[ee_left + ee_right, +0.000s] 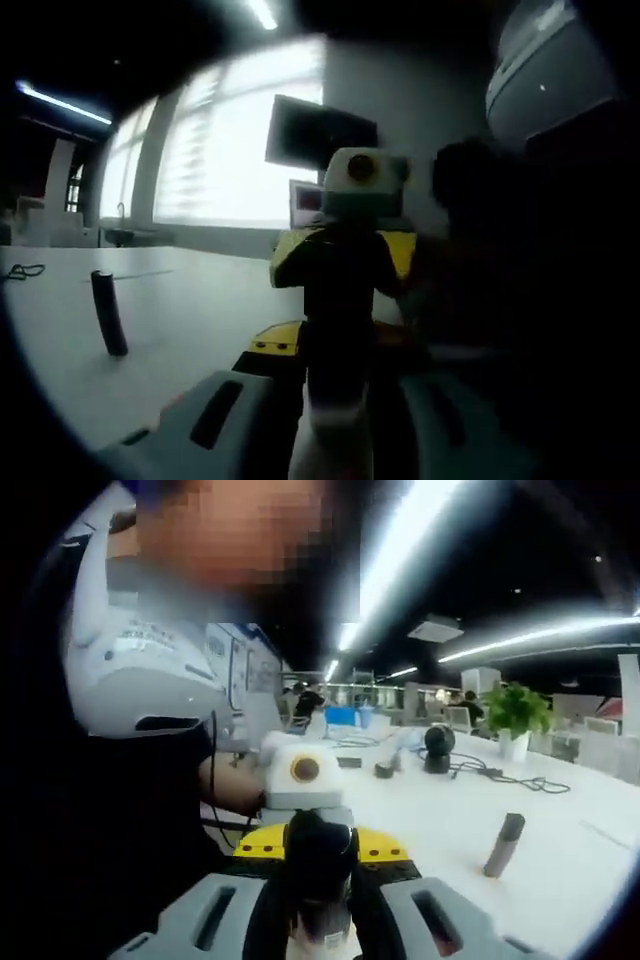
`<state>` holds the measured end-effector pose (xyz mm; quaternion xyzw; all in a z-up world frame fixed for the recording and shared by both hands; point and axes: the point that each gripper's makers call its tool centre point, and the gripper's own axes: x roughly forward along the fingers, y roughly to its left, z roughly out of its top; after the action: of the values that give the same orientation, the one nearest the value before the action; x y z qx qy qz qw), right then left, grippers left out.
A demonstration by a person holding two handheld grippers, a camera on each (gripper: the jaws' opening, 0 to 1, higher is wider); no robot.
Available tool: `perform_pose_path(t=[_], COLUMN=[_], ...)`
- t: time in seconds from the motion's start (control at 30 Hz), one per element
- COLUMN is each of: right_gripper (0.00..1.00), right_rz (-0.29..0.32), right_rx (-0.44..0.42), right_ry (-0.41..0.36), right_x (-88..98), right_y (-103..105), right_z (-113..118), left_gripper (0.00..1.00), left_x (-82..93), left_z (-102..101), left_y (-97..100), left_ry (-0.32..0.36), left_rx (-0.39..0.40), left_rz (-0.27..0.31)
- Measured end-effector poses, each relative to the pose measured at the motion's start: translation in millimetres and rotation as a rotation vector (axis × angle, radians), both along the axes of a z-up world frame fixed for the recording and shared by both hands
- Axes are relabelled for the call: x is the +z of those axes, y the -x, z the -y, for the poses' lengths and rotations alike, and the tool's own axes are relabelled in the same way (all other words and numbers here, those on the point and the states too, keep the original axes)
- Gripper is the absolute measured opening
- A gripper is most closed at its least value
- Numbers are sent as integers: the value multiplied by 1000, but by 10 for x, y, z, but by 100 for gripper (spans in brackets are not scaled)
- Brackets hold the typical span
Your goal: Pick up cosmetic bottle twist off cap place on table pick up cap screw tight cap place on table
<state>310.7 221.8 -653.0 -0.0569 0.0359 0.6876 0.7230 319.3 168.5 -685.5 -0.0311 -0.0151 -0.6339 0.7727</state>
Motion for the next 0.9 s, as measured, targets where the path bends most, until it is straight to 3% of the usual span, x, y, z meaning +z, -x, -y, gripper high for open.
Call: perform_pose_path(t=[0.33, 0.47, 0.8, 0.9], right_gripper=[16, 16, 16, 16], right_rz=[-49, -70, -61, -31], right_rx=[301, 373, 396, 393], right_ry=[-10, -28, -33, -26], right_x=[2, 9, 7, 6], right_y=[92, 41, -9, -25], right_z=[47, 91, 165, 171], left_gripper=[13, 13, 13, 13], left_x=[10, 13, 26, 29], left_z=[33, 42, 65, 77], left_y=[53, 65, 99, 119], left_ry=[3, 7, 6, 3], left_rx=[-16, -23, -27, -28], left_rz=[-23, -37, -30, -24])
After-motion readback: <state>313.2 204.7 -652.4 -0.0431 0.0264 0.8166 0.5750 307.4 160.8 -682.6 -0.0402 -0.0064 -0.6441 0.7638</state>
